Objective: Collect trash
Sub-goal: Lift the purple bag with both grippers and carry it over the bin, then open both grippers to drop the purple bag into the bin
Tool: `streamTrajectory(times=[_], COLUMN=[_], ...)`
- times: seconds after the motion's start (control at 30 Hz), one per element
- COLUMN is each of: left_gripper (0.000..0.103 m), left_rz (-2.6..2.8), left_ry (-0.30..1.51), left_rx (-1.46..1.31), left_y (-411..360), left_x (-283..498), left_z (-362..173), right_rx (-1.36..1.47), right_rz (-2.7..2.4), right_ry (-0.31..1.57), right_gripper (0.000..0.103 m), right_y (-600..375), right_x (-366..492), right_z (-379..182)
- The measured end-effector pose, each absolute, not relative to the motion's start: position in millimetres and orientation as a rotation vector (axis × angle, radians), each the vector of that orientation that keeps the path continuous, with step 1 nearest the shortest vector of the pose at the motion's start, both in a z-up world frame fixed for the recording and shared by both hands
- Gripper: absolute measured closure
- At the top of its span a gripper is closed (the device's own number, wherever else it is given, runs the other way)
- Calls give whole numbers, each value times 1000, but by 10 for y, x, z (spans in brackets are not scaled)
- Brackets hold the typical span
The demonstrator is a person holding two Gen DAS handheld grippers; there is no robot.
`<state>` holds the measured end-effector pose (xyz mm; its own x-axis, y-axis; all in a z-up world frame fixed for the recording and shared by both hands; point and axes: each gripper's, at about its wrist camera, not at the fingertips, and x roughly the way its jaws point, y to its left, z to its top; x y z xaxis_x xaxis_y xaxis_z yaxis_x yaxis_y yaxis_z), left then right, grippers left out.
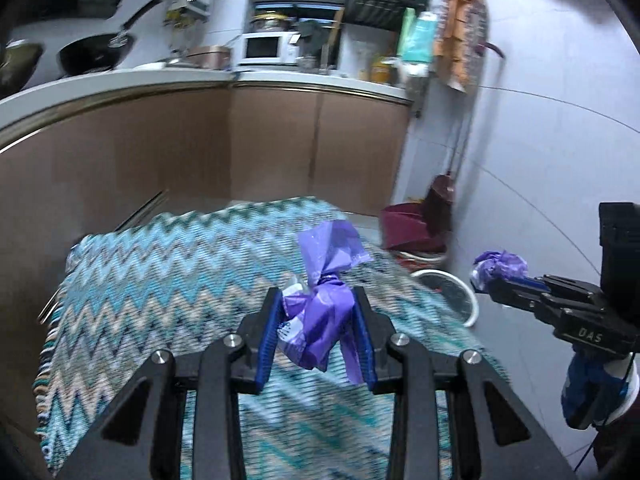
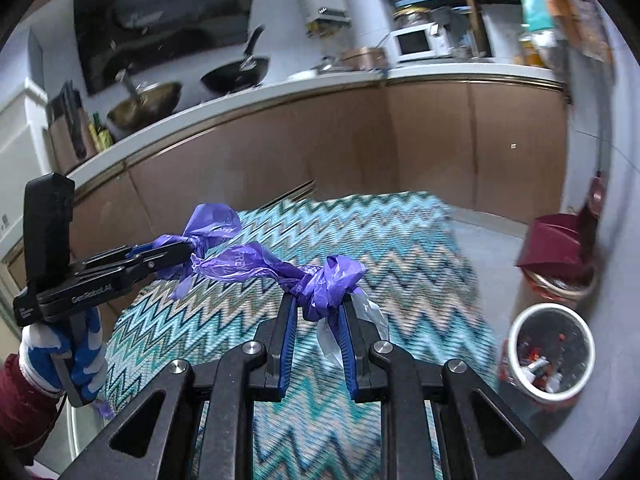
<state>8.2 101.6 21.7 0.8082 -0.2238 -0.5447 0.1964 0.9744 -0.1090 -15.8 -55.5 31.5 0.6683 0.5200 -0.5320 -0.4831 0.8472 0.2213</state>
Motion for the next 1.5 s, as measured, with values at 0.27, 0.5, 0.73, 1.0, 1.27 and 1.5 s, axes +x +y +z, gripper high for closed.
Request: streamTrajectory(times=[0.27,0.5,0.73,1.0,1.27,1.5], left_gripper=[71,71,71,66,54,54], left_rz=[-378,-504,-575,-575,-578,-568], left_ry=[646,722,806,886,937,891], left_rx=[6,70,80,61,-21,-34], left_y=[-6,-1041,-1909,-2435,-2599,-2508], left_x=[610,1350,2146,2857,3230,3077], left_z=[225,-82,-559,-1112,-1426,-1275], right_rx=[174,265,289,310,262,257], right_rz=[382,204,88,31,-57,-91], right_ry=[571,599,676,766,850,840], right_gripper=[84,84,83,78,63,52], right_y=[-1468,-2223,-2794,-3141,-3316,-3324], right_x=[-90,329,954,1503,1729,1545], right_z=[229,-91,-541,-1054,-1416,-1317])
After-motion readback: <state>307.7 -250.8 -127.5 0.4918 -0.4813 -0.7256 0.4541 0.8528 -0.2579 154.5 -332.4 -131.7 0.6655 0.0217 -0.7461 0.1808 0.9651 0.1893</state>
